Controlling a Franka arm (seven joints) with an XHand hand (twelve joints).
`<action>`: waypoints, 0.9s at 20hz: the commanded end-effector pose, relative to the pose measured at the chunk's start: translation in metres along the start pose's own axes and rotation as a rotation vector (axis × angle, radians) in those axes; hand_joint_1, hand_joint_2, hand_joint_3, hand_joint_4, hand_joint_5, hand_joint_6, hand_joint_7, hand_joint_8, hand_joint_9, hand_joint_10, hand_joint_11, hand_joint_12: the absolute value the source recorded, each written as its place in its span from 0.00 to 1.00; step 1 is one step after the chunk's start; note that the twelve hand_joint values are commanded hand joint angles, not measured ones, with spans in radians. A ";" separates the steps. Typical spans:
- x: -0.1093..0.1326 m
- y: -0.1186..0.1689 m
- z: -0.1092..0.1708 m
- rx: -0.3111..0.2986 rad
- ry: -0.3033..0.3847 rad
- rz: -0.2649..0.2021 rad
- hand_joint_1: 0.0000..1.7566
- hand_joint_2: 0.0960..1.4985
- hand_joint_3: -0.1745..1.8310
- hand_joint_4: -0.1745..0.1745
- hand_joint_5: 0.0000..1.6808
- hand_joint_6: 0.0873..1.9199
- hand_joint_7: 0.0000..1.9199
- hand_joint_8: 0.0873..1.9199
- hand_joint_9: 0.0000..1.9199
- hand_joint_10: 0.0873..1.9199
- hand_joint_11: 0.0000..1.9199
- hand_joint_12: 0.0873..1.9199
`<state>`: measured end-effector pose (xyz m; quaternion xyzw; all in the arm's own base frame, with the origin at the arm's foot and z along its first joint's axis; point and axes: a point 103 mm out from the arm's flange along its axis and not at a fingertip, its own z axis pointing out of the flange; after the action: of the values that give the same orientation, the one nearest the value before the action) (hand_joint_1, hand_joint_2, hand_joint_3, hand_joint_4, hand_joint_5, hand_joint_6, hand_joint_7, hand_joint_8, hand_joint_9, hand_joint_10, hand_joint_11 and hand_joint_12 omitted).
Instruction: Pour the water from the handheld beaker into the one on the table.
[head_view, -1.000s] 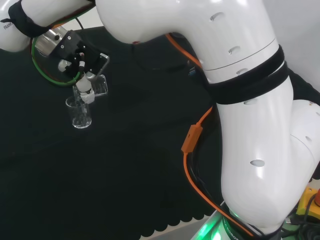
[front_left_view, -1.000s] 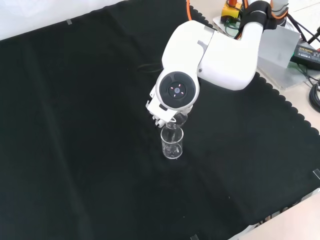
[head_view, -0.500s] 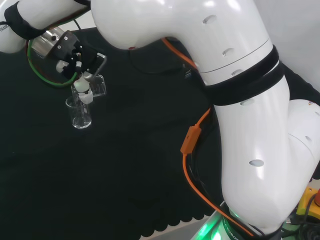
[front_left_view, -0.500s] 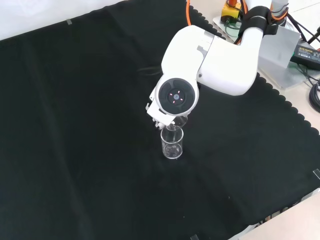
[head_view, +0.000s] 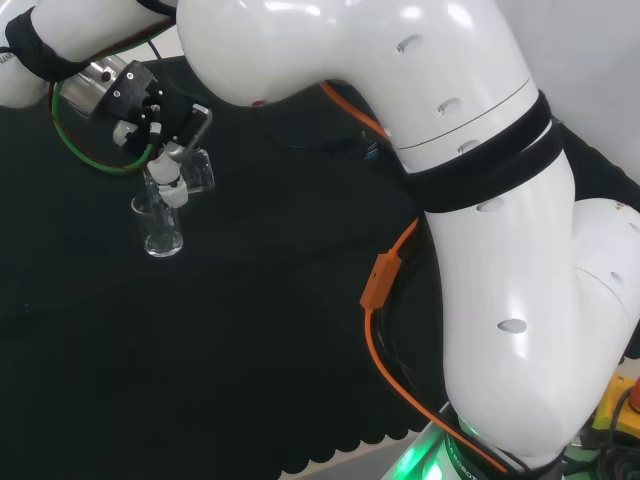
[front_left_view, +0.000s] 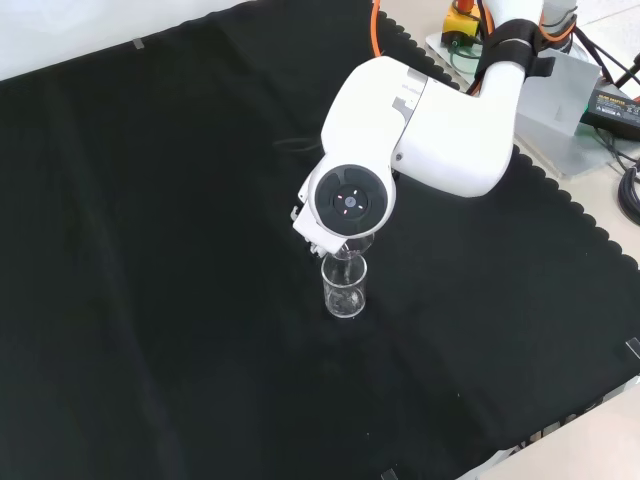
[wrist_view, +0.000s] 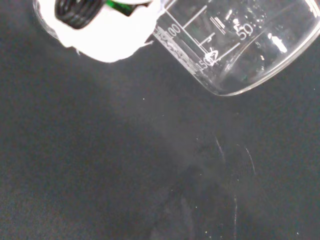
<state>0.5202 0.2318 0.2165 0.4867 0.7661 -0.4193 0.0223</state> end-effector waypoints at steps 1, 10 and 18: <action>-0.002 -0.003 0.000 -0.001 -0.002 0.003 0.73 0.76 0.00 0.00 0.61 0.49 0.56 0.48 0.73 0.57 0.56 0.51; -0.002 -0.004 -0.001 0.004 -0.007 0.008 0.73 0.76 0.00 0.00 0.61 0.49 0.56 0.48 0.73 0.57 0.55 0.51; -0.003 -0.004 -0.004 0.015 -0.002 0.013 0.73 0.76 0.00 0.00 0.61 0.49 0.56 0.48 0.73 0.57 0.55 0.51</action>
<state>0.5198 0.2315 0.2223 0.4897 0.7608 -0.4252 0.0240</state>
